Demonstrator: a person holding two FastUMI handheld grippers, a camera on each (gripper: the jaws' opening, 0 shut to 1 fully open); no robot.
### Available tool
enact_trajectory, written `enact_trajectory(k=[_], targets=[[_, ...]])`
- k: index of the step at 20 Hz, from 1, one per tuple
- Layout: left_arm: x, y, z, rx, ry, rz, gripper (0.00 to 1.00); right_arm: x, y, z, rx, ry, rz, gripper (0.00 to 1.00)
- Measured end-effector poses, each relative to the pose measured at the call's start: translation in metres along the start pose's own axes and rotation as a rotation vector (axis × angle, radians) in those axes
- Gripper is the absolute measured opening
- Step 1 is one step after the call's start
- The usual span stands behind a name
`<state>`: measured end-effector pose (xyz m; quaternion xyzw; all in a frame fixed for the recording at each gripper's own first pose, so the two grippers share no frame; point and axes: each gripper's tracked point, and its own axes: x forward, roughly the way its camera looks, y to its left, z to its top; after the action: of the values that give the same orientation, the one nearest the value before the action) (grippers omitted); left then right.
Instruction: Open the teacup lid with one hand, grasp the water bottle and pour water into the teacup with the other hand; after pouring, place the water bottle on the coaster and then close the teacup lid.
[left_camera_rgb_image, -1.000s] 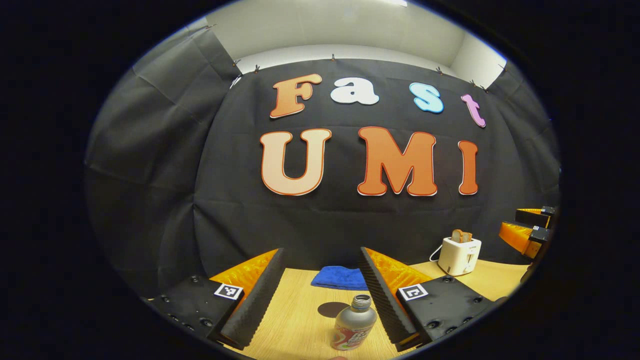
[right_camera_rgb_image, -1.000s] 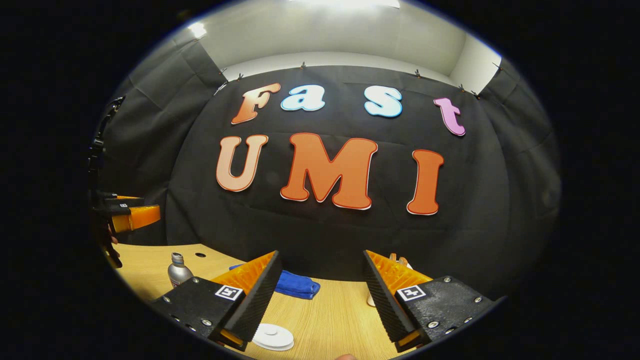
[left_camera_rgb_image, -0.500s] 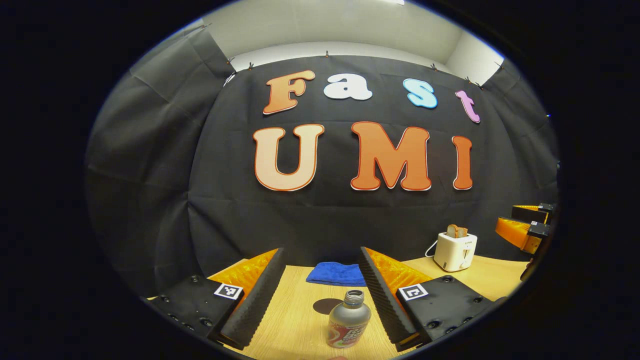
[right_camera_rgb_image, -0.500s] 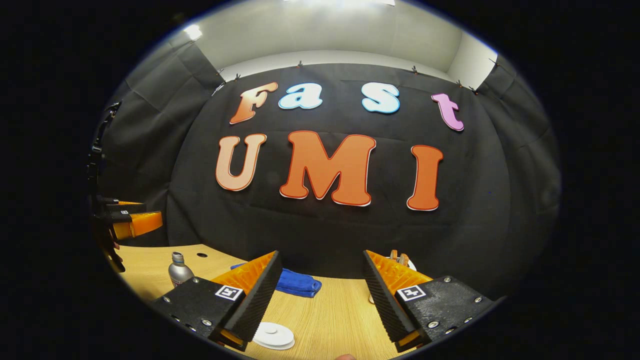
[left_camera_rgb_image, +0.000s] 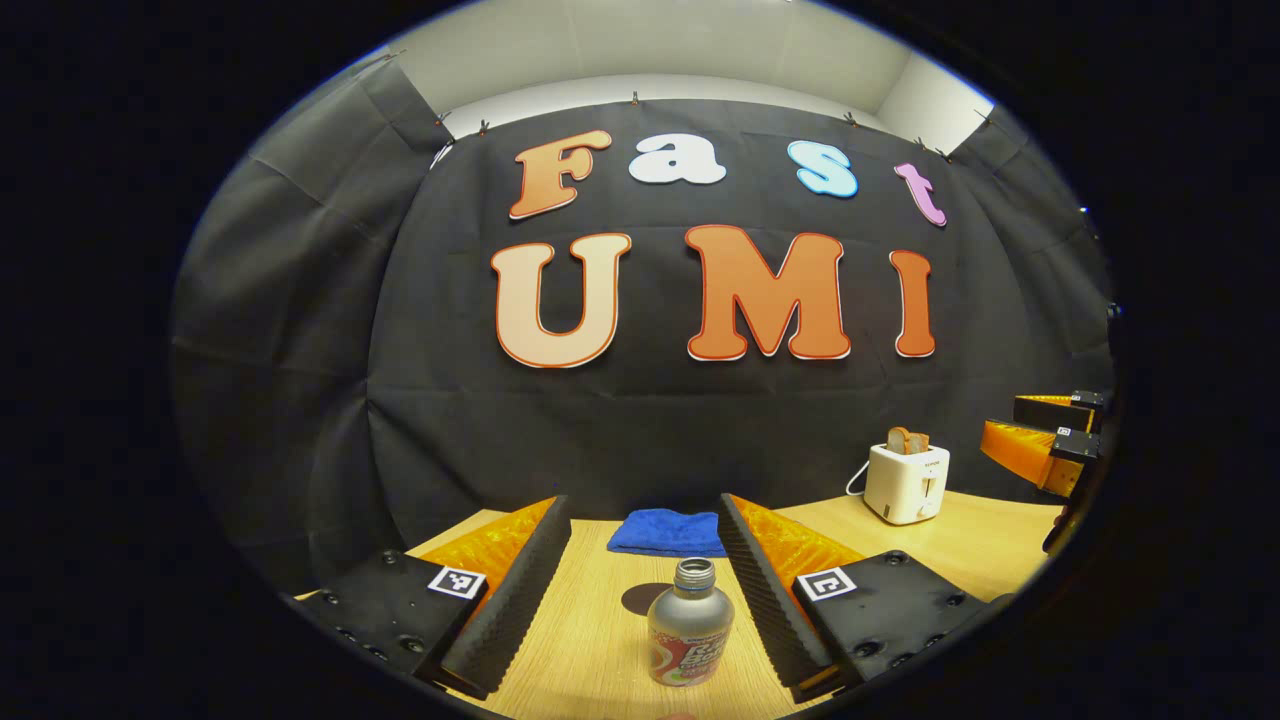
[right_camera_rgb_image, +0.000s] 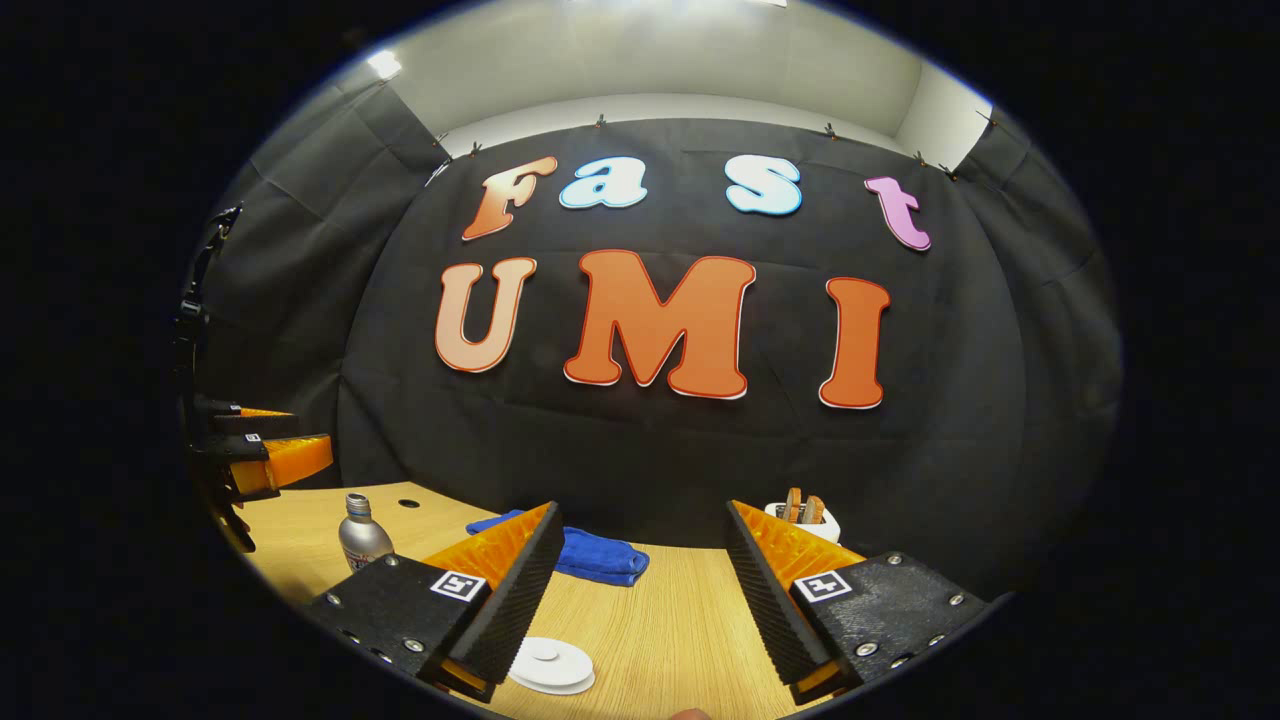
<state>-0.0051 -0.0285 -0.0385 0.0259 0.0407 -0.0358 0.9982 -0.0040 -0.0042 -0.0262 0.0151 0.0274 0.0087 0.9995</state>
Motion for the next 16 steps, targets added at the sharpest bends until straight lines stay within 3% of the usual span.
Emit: enact_trajectory(k=[16], targets=[[-0.002,-0.013,-0.084,0.042,0.169,-0.026,0.99,0.001,0.050,-0.095,0.012,0.222,0.139,0.94]])
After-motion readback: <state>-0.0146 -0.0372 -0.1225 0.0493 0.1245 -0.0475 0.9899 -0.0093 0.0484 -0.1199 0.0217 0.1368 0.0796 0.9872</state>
